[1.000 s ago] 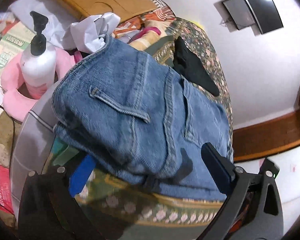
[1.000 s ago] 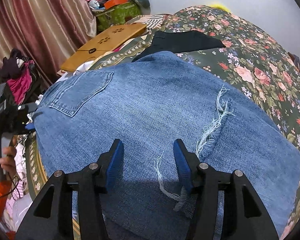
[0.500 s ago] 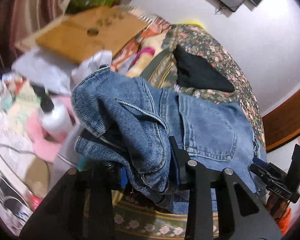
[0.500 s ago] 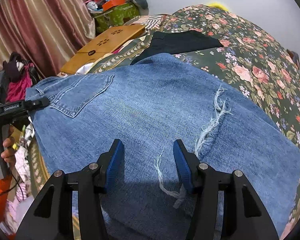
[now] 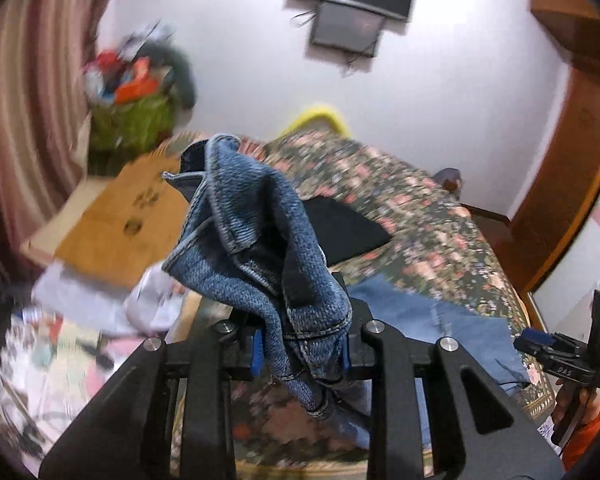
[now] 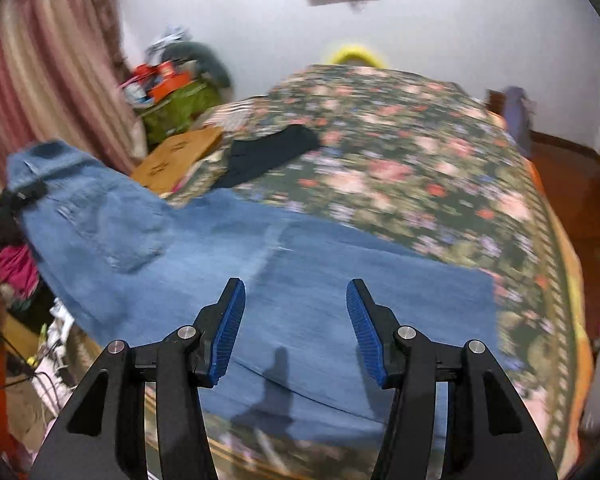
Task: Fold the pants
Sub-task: 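Grasp the blue jeans with the left tool and lift them off the bed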
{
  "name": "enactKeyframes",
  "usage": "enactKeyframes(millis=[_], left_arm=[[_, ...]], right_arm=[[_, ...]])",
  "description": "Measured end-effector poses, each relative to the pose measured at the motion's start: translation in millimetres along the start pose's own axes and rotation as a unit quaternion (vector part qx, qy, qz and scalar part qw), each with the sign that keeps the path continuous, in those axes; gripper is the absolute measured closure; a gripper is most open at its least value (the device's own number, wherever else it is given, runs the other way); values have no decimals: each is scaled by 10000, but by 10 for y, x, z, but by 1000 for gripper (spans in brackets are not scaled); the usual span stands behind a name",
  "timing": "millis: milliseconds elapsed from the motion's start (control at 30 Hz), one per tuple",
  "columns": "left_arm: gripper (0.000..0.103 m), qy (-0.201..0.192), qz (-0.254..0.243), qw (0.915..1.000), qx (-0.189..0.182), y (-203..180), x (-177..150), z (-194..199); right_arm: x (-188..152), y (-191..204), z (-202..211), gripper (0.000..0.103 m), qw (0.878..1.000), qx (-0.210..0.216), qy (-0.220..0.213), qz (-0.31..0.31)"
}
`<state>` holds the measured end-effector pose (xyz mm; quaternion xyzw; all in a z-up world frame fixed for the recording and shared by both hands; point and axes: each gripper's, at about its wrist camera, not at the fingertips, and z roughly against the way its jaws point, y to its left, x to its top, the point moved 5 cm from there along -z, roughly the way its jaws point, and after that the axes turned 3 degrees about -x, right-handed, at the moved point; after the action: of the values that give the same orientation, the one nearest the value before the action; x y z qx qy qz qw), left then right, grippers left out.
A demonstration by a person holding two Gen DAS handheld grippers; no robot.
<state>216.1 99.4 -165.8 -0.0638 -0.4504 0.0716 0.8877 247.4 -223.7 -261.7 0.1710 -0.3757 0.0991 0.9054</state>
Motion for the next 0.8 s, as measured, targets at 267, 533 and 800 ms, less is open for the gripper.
enactKeyframes(millis=[267, 533, 800], left_arm=[[77, -204, -686, 9968, -361, -999, 341, -37], [78, -99, -1240, 9862, -1090, -2033, 413, -276], [78, 662, -1495, 9709, -1748, -2899, -13, -835]], right_arm=[[-548, -757, -135, 53, 9956, -418, 492, -685], [-712, -896, -266, 53, 9927, 57, 530, -1085], [-735, -925, -272, 53, 9928, 198, 509, -1067]])
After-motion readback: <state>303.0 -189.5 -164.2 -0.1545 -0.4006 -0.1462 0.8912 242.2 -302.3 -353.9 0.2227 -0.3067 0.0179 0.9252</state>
